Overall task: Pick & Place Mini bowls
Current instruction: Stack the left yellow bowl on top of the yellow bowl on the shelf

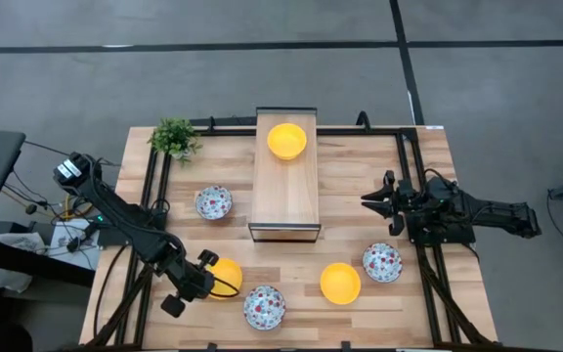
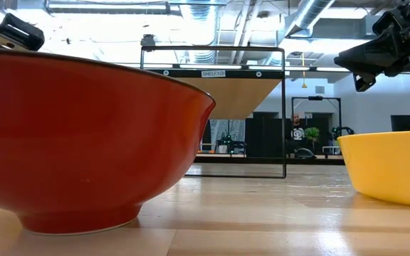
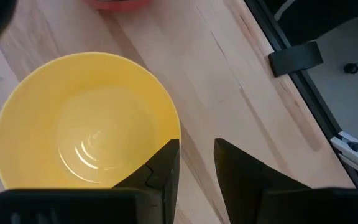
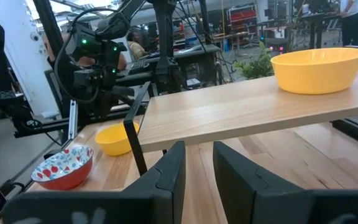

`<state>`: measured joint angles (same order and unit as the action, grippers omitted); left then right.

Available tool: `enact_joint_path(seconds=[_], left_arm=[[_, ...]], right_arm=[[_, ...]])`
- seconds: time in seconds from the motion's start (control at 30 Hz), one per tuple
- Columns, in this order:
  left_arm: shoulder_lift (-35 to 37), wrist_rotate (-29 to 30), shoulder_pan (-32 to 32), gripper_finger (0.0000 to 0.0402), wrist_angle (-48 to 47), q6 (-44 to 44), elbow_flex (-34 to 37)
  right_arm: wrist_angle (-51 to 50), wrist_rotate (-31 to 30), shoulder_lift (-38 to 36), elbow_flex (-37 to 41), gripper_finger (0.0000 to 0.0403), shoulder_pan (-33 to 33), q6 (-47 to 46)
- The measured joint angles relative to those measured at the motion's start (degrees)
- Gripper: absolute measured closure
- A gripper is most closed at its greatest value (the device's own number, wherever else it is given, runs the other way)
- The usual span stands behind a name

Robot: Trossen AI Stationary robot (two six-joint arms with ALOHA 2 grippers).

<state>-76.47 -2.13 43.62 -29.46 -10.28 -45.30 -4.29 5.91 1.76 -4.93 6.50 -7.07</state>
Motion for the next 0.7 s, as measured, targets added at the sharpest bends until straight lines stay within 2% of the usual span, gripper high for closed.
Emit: enact_joint_path(seconds=[0.33, 0.7], left_arm=[[-0.52, 0.34, 0.00, 0.0302, 0.66, 2.39, 0.04], [-4.93, 0.42, -0.02, 0.0302, 1.58, 2.56, 0.04]], right_arm=[[0.00, 0.02, 0.00, 0.00, 0.0332, 0.00, 0.02], [-0.04, 0.04, 0.00, 0.00, 0.0332, 0.00, 0.06]])
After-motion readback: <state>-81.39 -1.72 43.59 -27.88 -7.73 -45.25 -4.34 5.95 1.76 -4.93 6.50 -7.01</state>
